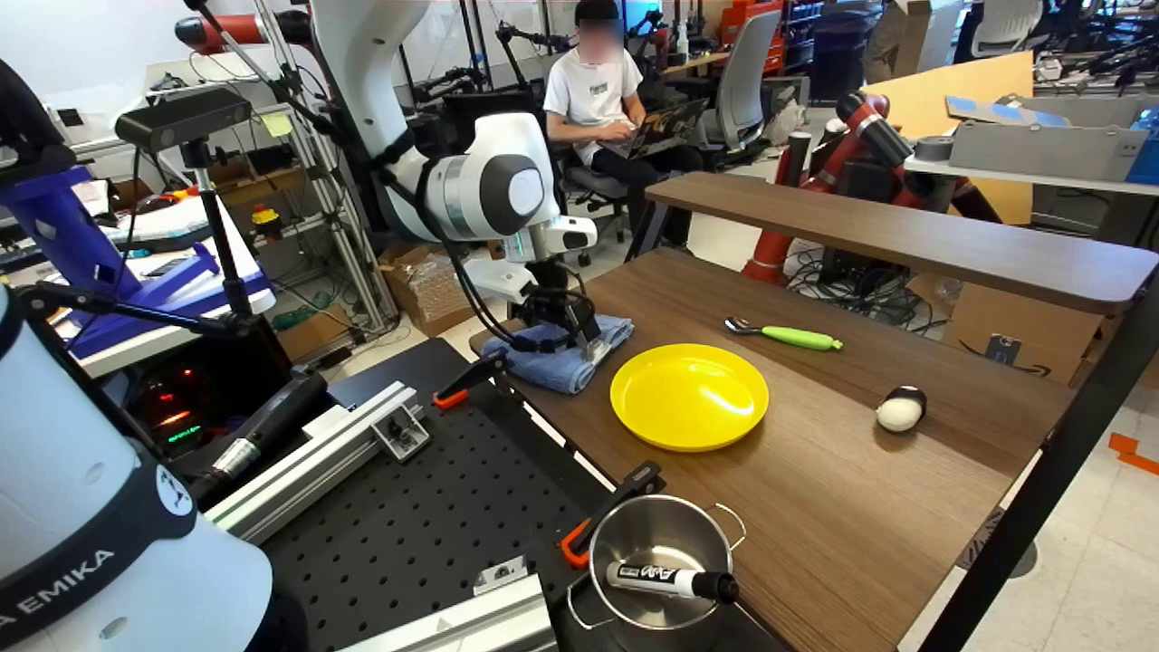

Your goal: Slide the blue towel backwards

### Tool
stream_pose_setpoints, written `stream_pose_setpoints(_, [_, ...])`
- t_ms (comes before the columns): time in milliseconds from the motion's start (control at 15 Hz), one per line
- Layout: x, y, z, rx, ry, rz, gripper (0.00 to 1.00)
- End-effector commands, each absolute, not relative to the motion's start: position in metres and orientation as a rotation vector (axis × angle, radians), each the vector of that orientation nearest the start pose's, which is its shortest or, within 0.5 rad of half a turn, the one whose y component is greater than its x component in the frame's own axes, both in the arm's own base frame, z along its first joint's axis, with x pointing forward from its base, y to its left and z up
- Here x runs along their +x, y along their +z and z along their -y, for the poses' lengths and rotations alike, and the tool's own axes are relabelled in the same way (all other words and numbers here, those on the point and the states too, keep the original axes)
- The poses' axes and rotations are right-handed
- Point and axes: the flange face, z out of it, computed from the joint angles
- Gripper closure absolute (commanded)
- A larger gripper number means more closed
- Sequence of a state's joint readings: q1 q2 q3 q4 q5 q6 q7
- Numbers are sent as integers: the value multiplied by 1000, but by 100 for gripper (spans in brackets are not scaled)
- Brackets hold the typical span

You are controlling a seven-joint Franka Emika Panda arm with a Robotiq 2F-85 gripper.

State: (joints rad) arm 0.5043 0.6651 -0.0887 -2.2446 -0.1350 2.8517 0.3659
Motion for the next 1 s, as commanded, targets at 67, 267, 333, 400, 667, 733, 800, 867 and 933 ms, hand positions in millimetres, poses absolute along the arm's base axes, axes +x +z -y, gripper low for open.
stream_pose_setpoints(67, [473,93,-187,-3210,111,332,0])
stream_pose_setpoints(267, [479,118,-180,-3210,111,326,0])
stream_pose_setpoints(333, [478,127,-179,-3216,93,313,0])
stream_pose_setpoints(400, [475,136,-179,-3216,76,310,0])
stream_pose_setpoints(667, [453,172,-179,-3195,-4,325,0])
stream_pose_setpoints(733, [446,181,-179,-3188,-18,330,0])
stream_pose_setpoints(800, [439,190,-178,-3182,-31,330,0])
stream_pose_setpoints(867, [432,200,-178,-3176,-47,325,0])
stream_pose_setpoints(933, [427,208,-176,-3167,-62,323,0])
